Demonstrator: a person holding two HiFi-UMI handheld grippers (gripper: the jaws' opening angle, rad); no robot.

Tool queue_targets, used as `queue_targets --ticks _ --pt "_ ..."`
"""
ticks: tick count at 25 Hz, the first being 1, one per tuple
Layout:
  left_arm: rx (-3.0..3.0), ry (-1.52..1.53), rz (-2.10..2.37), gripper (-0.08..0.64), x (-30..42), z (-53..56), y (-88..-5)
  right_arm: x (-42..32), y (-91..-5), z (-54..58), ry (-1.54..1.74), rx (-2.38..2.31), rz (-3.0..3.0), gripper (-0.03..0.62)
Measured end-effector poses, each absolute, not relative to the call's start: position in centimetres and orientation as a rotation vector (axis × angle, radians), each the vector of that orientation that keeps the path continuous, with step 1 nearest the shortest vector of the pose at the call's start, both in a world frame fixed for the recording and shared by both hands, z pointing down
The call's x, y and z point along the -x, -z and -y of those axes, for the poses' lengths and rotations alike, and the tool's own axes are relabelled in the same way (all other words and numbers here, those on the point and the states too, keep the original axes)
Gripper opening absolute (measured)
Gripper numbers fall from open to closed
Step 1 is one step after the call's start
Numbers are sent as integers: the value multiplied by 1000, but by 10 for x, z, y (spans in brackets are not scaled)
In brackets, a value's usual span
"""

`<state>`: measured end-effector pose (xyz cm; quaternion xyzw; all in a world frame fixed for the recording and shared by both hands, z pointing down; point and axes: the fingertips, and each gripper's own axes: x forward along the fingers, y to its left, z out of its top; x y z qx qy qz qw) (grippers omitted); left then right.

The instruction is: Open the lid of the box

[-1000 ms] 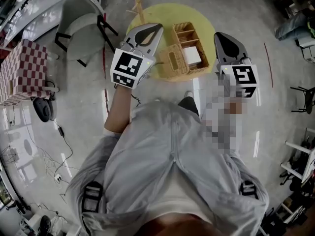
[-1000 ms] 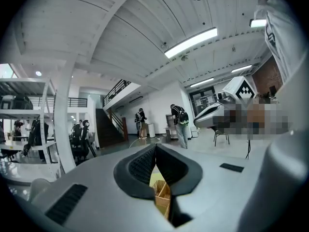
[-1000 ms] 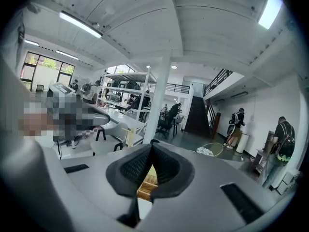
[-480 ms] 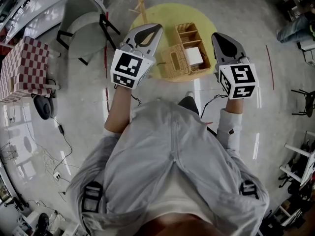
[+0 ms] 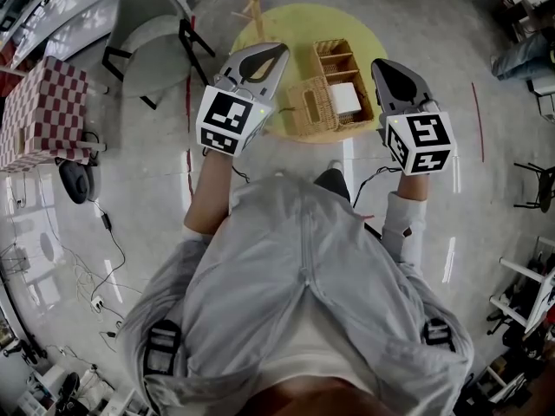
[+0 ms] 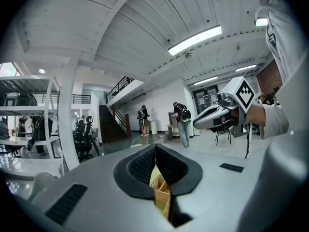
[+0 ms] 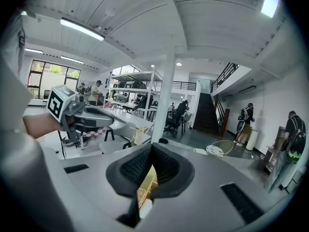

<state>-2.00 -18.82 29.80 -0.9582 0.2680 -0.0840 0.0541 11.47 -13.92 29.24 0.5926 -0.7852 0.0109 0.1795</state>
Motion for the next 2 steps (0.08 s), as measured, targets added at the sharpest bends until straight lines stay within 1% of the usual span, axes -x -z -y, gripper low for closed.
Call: queue_targets --ticks 2 --pt "2916 255 -816 29 22 188 -299 -112 -294 140 -34 -1670 2222 23"
